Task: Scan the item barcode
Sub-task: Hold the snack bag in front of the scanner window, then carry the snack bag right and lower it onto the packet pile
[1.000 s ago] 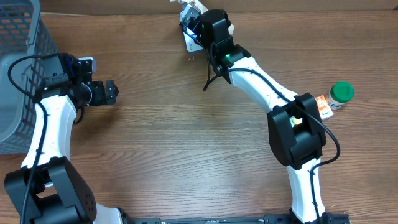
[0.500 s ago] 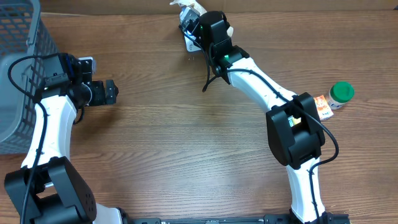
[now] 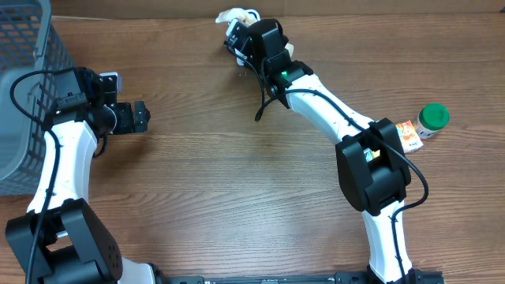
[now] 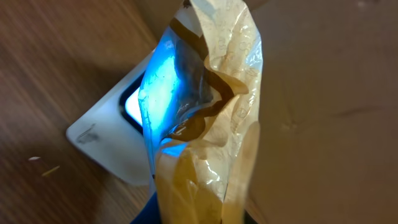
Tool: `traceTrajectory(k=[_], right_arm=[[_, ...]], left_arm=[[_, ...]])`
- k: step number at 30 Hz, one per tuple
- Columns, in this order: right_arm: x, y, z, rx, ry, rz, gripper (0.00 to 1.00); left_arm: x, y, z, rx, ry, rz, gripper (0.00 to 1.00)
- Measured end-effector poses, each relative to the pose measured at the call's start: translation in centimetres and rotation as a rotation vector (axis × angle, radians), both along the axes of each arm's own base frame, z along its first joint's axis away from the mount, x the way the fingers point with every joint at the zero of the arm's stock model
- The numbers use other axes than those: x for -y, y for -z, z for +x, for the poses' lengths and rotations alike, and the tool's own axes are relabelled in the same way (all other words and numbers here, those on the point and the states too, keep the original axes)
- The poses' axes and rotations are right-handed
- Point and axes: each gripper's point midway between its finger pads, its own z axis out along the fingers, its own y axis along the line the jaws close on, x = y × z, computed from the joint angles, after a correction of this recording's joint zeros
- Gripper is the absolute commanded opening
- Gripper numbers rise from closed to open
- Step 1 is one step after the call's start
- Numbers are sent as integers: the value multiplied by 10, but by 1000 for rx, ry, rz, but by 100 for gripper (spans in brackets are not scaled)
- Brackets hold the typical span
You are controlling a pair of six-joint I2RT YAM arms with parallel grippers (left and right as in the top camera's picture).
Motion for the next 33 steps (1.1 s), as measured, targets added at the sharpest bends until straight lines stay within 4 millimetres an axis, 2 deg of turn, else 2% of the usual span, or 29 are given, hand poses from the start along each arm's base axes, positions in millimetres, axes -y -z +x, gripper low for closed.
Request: traceTrajectory(k=[11, 16, 22, 25, 27, 30, 33], right_arm=[[-8, 3, -4, -23, -28, 25, 8], [-9, 3, -4, -41, 31, 130, 6], [0, -2, 0, -65, 122, 267, 6], [13, -19, 1, -65, 176, 339, 7], [27, -39, -5, -78, 219, 379, 7], [51, -77, -20, -91, 282, 436, 8], [85, -113, -55, -154, 366, 478, 13]], left_arm=[[0, 0, 0, 0, 0, 0, 100], [0, 0, 0, 0, 0, 0, 100], [0, 0, 0, 0, 0, 0, 100], [0, 0, 0, 0, 0, 0, 100], [0, 0, 0, 0, 0, 0, 100], [0, 0, 0, 0, 0, 0, 100], [0, 0, 0, -1, 0, 0, 100]])
